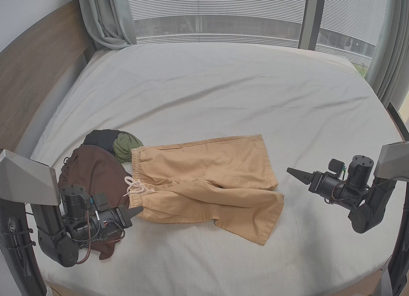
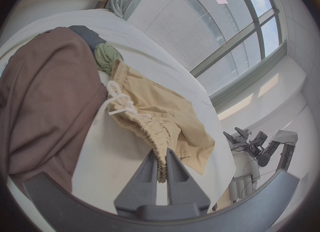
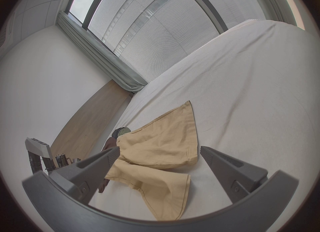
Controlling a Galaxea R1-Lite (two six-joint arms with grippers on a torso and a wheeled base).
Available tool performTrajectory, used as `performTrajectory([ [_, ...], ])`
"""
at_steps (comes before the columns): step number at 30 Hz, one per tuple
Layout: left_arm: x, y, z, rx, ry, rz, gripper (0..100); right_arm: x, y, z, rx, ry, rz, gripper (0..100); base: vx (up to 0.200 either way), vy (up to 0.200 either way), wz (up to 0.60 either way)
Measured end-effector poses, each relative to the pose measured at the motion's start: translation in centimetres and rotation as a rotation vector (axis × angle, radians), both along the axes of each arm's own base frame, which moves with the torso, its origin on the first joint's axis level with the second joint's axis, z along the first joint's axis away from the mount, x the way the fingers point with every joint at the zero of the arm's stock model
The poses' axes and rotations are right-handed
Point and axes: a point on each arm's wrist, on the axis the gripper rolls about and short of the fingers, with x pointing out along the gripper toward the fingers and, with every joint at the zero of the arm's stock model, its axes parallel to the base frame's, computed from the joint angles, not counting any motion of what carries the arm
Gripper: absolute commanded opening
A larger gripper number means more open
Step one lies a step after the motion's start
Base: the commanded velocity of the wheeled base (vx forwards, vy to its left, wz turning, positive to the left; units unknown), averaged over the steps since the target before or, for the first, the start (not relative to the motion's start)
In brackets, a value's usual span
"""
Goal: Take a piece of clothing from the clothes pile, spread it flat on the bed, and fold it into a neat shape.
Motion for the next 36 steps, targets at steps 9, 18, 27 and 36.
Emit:
performTrajectory([
  [9, -2.5, 1.7, -0.5, 0.014, 0.090, 0.019, 0, -0.4, 0.2, -1.2, -0.039, 0.029, 0.016, 100, 0.000, 0.000, 0.00],
  [18, -3.1, 3.7, -2.4, 0.126, 0.117, 0.003, 0, -0.6, 0.5, -3.2, -0.058, 0.085, 0.033, 100, 0.000, 0.000, 0.00],
  [27, -3.3, 4.2, -3.9, 0.124, 0.177, -0.001, 100, -0.6, 1.2, -4.3, -0.062, 0.115, 0.053, 100, 0.000, 0.000, 0.00],
  [36, -3.1, 4.2, -3.5, 0.113, 0.153, -0.004, 100, 0.1, 1.9, -5.3, -0.052, 0.136, 0.059, 100, 0.000, 0.000, 0.00],
])
